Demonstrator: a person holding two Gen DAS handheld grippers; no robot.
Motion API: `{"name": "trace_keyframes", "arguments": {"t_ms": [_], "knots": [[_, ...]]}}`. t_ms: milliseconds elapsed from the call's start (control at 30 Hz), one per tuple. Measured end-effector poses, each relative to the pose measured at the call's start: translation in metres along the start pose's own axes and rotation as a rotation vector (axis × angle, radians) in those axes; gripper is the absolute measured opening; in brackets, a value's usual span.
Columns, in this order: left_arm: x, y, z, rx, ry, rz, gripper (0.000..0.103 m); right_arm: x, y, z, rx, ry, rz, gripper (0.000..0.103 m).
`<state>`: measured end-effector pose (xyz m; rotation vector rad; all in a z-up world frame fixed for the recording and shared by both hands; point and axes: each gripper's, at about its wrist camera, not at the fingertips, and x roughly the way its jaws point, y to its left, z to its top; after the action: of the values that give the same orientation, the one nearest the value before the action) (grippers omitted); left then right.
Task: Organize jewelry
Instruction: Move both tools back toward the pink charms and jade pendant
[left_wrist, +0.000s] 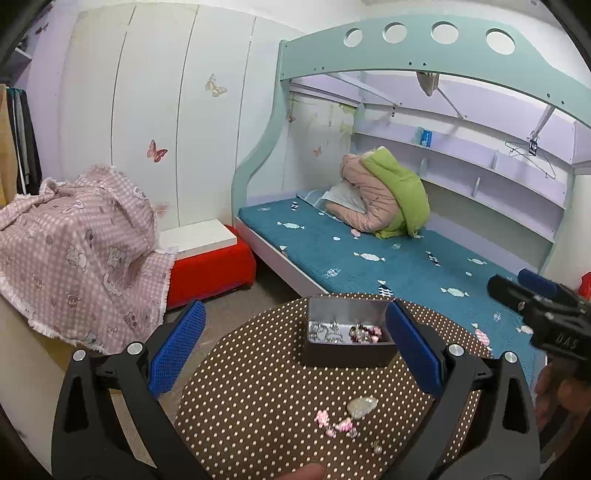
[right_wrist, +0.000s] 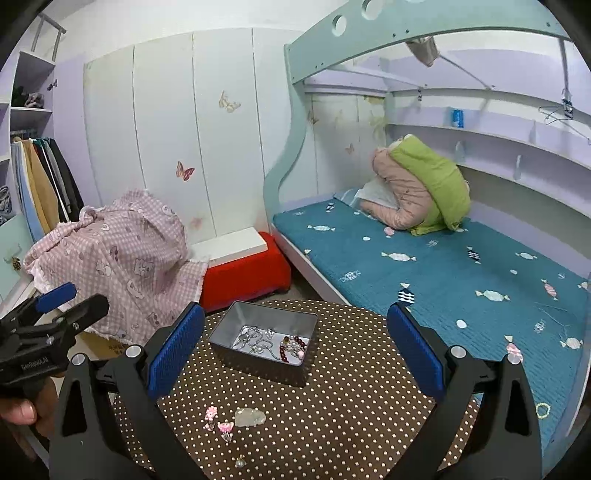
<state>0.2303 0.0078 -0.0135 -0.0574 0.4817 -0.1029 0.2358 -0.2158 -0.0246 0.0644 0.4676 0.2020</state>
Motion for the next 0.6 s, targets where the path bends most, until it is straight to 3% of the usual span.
{"name": "trace_keyframes", "arguments": {"t_ms": [400,600], "knots": [[-0.015,0.008,-0.046,0.009,0.066,0.019,0.098,-0.025,0.008,-0.033,0.012,0.001,-0.019,0.095],[-0.014,0.019,-0.070,0.000,0.105,0.040,0.098,-0.019,0.005,-0.064,0.021,0.086,-0.013,0.095]]}}
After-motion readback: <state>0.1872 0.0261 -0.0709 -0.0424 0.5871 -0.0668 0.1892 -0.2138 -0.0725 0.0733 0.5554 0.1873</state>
